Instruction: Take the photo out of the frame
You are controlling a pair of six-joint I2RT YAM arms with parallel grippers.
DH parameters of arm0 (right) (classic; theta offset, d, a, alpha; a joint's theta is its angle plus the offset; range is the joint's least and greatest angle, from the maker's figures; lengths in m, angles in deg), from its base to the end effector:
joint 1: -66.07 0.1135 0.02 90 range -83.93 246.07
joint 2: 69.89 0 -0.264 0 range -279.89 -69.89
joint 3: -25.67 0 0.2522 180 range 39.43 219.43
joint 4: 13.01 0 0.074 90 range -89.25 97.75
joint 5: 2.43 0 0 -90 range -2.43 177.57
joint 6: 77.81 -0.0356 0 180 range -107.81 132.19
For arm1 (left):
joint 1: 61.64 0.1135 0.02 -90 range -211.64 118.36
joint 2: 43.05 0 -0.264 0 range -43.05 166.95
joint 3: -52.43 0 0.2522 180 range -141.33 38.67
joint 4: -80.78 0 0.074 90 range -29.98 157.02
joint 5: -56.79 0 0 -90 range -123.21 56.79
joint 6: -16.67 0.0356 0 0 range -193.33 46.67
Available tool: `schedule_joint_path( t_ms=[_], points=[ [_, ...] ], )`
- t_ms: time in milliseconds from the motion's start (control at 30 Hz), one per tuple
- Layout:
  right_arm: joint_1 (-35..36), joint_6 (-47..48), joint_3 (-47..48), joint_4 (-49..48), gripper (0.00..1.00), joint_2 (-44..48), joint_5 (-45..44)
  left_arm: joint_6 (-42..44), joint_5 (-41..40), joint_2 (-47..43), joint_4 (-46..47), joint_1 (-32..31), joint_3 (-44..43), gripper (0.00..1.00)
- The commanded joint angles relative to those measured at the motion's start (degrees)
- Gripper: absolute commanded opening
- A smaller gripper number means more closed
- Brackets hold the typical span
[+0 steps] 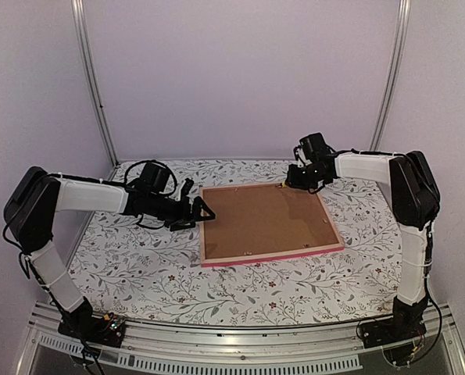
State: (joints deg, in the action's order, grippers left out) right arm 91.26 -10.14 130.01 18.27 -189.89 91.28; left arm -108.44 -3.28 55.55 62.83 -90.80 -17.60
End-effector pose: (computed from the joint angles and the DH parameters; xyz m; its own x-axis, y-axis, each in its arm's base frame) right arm 0.4240 0.2020 0.1940 -0.7881 0.0483 -0.6136 -0.1787 0.9360 0.3031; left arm 0.2997 -0.1876 0.1778 -0.9337 -0.0498 -0.3547 0.2263 0.6856 -0.6919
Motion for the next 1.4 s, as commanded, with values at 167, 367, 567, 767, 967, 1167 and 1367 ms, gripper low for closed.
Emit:
schedule_joint_path(
  t_ms=[167, 367, 567, 767, 967, 1167, 1367],
  points=[
    [1.8, -2.0, 1.9, -0.9, 0.00, -2.2, 3.5, 0.7, 0.0, 0.5, 0.2, 0.6, 0.8, 0.99],
    [3.8, -2.5, 4.5, -1.5, 0.00, -4.4, 4.7, 0.8, -0.1, 0.3, -0.1, 0.7, 1.0, 1.00],
    [6.0, -2.5, 6.9, -2.8, 0.00, -5.5, 5.9, 0.6, -0.2, 0.0, -0.1, 0.6, 1.2, 0.99],
    [8.2, -2.2, 10.5, -3.6, 0.00, -7.3, 7.1, 0.7, -0.3, -0.1, -0.2, 0.7, 1.2, 0.99],
    [10.4, -2.1, 15.8, -2.6, 0.00, -10.9, 7.7, 0.7, -0.5, -0.4, -0.3, 0.6, 1.4, 0.99],
    [11.3, -2.1, 21.5, -0.9, 0.00, -15.2, 7.0, 0.6, -0.2, -0.4, -0.1, 0.8, 1.5, 0.99],
    [11.3, -2.1, 22.9, -0.1, 0.00, -17.3, 5.3, 0.7, -0.5, -0.9, -0.2, 0.9, 1.9, 0.99]
  ],
)
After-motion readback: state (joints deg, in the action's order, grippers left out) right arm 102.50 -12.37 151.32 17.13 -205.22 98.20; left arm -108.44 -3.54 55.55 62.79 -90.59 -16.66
